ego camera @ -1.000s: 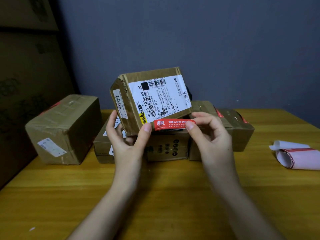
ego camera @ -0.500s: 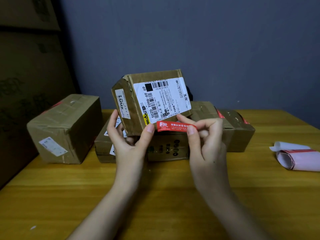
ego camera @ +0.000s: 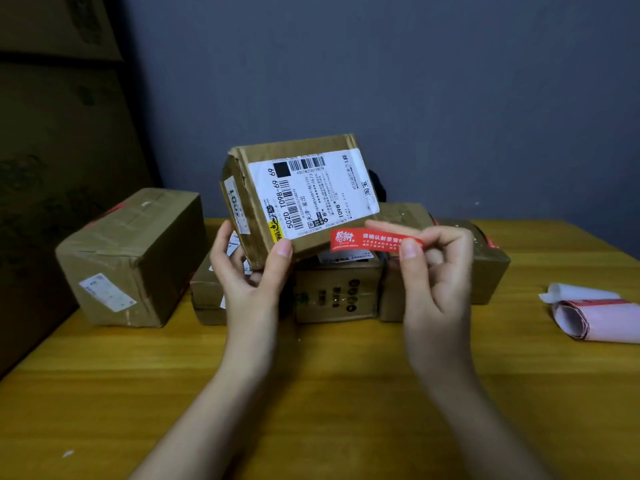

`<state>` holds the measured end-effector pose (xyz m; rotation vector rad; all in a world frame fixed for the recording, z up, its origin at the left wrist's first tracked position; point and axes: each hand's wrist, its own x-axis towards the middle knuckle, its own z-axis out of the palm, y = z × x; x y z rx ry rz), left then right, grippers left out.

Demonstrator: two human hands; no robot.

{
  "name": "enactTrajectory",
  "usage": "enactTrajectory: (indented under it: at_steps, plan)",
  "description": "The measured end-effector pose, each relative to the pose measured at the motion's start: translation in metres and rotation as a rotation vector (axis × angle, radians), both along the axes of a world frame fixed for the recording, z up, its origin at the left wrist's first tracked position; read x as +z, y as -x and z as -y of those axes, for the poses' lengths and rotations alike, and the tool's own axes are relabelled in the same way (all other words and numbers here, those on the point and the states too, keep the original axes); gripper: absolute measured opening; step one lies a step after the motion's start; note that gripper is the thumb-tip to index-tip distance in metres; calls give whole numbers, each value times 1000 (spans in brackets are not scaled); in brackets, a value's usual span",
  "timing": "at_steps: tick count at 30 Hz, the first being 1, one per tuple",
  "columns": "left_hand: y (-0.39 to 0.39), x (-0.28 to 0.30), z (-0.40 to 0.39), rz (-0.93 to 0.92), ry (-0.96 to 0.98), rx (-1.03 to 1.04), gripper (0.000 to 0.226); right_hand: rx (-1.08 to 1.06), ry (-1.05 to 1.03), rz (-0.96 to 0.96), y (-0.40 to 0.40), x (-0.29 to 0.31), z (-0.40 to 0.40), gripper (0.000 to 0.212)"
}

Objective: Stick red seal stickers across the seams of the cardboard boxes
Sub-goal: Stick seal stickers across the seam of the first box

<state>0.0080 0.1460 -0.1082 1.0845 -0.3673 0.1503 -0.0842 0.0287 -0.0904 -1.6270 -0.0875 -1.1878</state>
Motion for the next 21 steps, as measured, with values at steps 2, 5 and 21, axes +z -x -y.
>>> enactTrajectory:
  at_steps: [2, 5, 21]
  plan:
    - [-2, 0, -1, -20, 17, -33, 89, 51, -25, 22, 0, 2, 4, 3]
    - [-2, 2, -3, -39, 19, -117, 90, -18, 8, -14, 0, 5, 12, 5]
    - [26, 44, -17, 415, -500, -92, 69, 330, -346, -108, 28, 38, 23, 37]
